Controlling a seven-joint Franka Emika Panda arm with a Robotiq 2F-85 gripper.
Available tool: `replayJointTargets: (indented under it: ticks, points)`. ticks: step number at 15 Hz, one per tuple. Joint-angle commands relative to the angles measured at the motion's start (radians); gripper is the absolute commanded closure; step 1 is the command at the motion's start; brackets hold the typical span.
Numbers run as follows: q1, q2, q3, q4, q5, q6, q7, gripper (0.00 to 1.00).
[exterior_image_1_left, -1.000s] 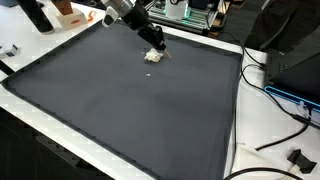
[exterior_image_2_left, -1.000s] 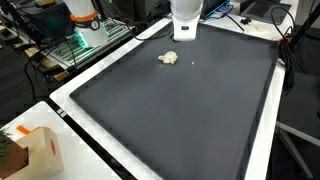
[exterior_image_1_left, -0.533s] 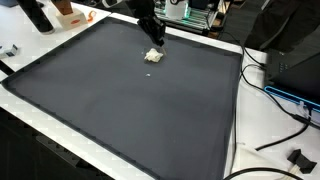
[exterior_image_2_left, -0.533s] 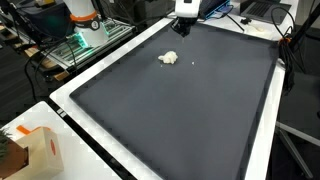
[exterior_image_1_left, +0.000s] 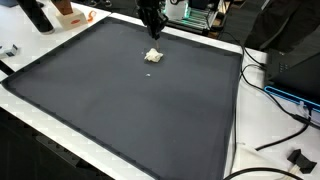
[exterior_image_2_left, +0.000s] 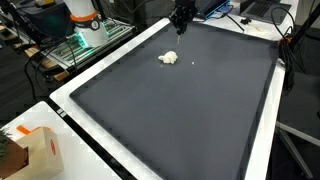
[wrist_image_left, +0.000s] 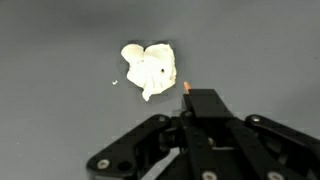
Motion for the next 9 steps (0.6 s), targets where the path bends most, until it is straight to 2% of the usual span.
replayJointTargets:
  ticks: [1, 6, 7, 9]
  points:
    - [0.02, -0.049, 0.001, -0.042, -0.125, -0.009, 0.073, 0.97]
    - [0.028, -0.061, 0.012, -0.047, -0.227, -0.038, 0.07, 0.97]
    - [0.019, -0.028, 0.012, -0.014, -0.188, -0.02, 0.058, 0.87]
    - [0.021, -0.033, 0.014, -0.02, -0.201, -0.024, 0.058, 0.87]
